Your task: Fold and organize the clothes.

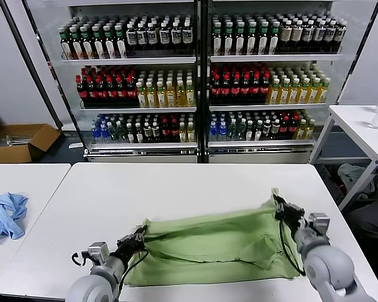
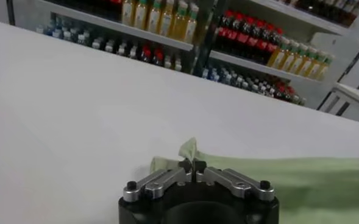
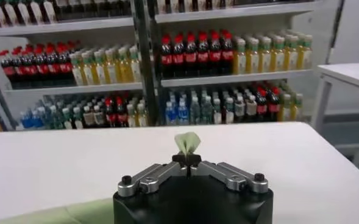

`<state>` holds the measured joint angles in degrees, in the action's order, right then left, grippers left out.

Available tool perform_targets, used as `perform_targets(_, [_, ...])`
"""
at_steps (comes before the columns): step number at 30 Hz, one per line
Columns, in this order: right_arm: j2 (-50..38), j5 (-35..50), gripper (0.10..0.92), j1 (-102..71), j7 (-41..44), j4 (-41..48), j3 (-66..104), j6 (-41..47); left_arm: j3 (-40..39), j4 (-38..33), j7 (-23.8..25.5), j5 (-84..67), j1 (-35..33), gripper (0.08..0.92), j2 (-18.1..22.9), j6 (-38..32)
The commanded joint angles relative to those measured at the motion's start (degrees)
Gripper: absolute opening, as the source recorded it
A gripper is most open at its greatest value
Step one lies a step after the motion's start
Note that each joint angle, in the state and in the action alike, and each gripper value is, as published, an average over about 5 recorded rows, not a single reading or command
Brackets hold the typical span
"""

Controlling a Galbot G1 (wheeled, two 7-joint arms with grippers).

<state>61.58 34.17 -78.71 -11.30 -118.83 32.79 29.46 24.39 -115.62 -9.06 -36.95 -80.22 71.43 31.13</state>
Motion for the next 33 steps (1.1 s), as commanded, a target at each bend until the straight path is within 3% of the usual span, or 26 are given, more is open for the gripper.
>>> perform_targets(1, [2.2, -3.0, 0.108, -14.8, -2.1, -9.4, 4.9, 1.5, 0.9, -3.4, -0.1, 1.0, -4.5, 0.102, -0.2, 0.5])
perform_targets(7, [3.7, -5.9, 0.108, -13.3, -3.0, -7.5, 2.5, 2.7, 0.0, -4.4, 0.2, 5.2, -5.7, 0.107, 0.0, 0.8])
perform_targets(11, [4.1, -7.5, 0.147, -12.3, -3.0, -6.4, 1.4, 3.1, -0.8, -4.6, 0.4, 10.1, -6.5, 0.184, 0.6, 0.3])
perform_targets(17, [4.1, -7.6, 0.303, -12.7, -3.1, -6.3, 1.6, 3.0, -1.9, -6.6, -3.5, 18.3, -8.7, 0.357, 2.5, -5.2])
perform_targets(24, [4.5, -7.7, 0.502, -13.8, -3.1, -7.0, 1.6, 2.8, -4.4, -8.3, -11.1, 27.8, -12.9, 0.557, 8.3, -10.9])
perform_targets(30, [4.8, -8.0, 0.675, -14.3, -3.1, -7.2, 1.4, 2.6, -7.1, -5.7, -11.7, 30.5, -14.0, 0.730, 12.5, -10.7])
perform_targets(33, [4.9, -7.9, 0.760, -14.5, -3.1, -7.3, 1.5, 2.6, -7.9, -4.8, -11.0, 30.0, -13.7, 0.765, 13.6, -10.2])
